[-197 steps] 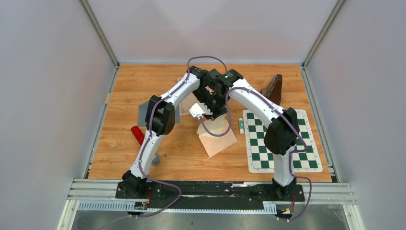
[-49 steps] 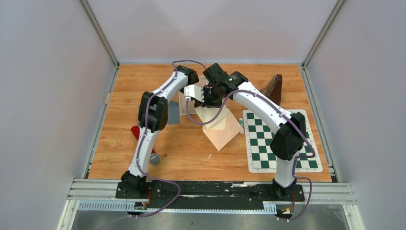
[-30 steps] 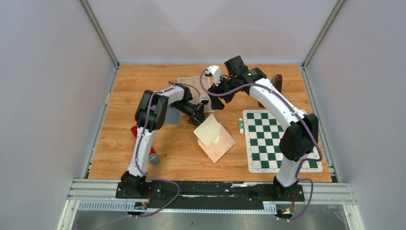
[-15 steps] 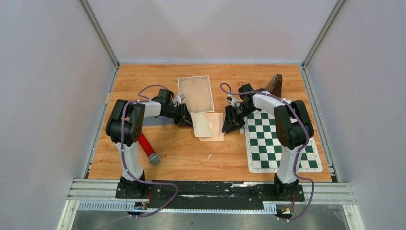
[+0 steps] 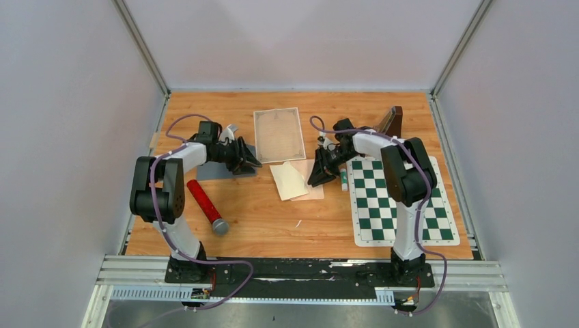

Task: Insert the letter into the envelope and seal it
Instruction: Place the letter in the envelope.

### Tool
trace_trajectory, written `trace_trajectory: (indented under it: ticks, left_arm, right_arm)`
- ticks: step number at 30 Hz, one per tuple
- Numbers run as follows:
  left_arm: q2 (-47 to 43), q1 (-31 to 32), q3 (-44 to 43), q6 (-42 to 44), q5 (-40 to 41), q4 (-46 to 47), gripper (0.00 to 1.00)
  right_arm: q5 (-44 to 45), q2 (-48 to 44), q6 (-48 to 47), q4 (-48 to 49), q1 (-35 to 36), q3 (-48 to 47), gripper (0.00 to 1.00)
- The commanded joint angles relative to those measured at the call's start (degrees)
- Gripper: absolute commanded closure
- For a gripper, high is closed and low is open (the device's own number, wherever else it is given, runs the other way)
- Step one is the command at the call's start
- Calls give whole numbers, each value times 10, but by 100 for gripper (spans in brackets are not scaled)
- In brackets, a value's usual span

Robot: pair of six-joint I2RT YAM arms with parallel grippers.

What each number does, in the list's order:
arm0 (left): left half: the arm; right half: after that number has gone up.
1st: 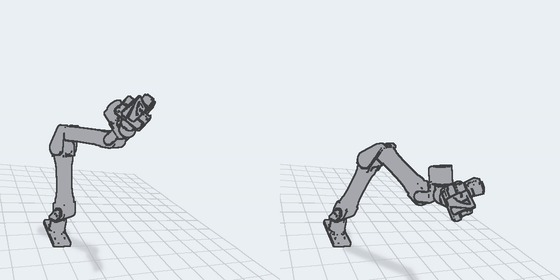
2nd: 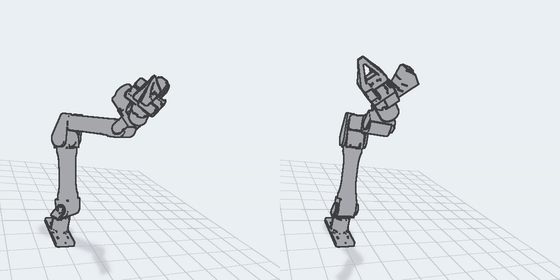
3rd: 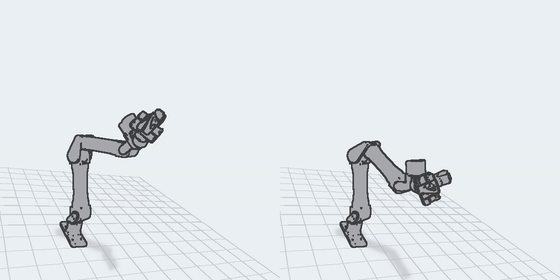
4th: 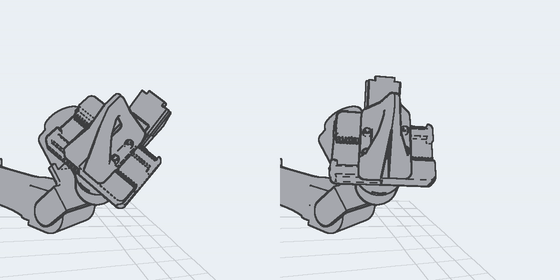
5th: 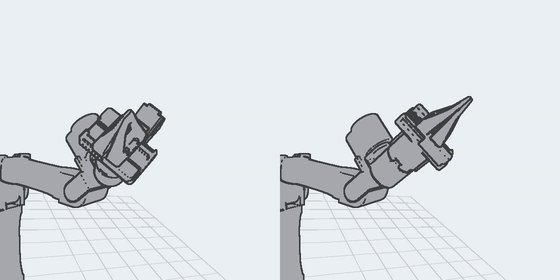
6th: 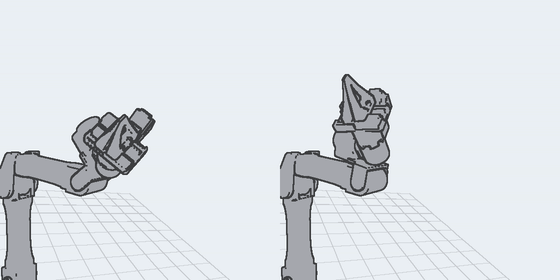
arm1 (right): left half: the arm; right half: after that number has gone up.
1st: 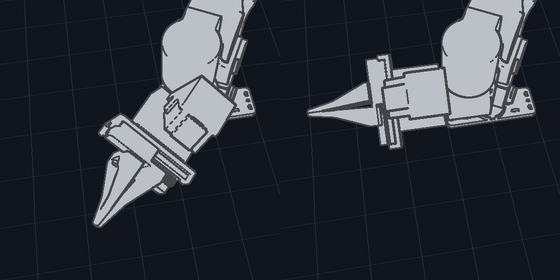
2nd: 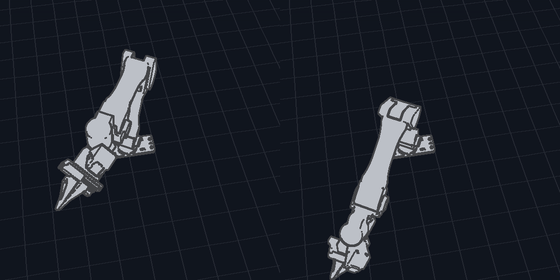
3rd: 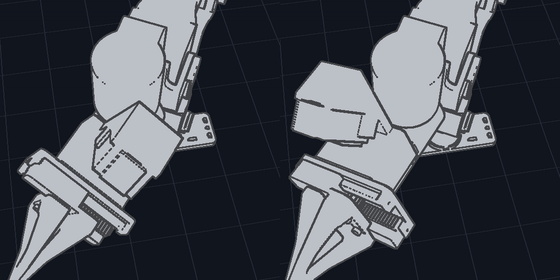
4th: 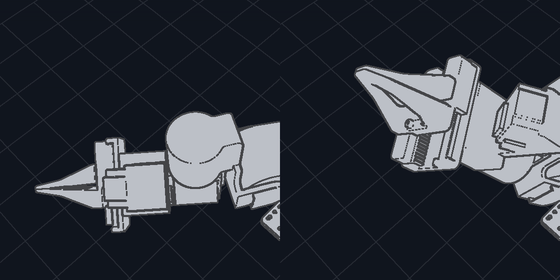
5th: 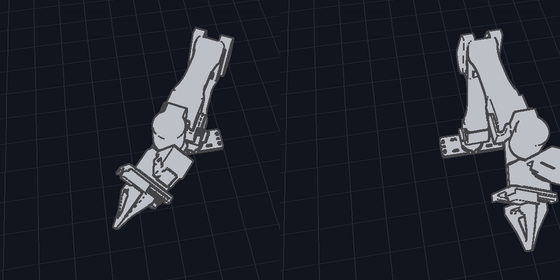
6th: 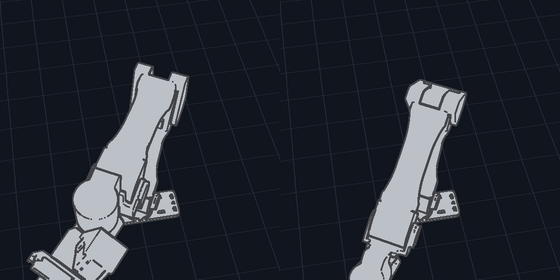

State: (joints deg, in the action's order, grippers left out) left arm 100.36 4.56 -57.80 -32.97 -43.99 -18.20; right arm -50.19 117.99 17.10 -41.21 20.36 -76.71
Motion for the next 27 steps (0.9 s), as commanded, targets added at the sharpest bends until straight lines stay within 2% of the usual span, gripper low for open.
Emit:
trace_trajectory:
  ticks: [1, 5, 8, 12, 17, 27]
  left_arm:
    - [-11, 23, 4, 9, -78, 36, 47]
    - [17, 55, -28, 28, -79, 17, 55]
    - [22, 81, -46, 62, -52, -50, 58]
    - [1, 90, -9, 54, -16, -54, 55]
    - [5, 118, 1, 53, -48, -30, 49]
    - [44, 148, 0, 41, -54, -14, 54]
  right_arm:
    - [1, -12, 5, 10, -14, -53, 76]
    - [41, -10, 5, 4, -22, -62, 76]
    - [49, -1, 6, -1, -24, -60, 77]
    - [61, 15, 7, -3, -27, -66, 82]
    - [62, 30, 8, -4, -30, -67, 79]
    - [58, 48, 26, 1, -31, -47, 79]
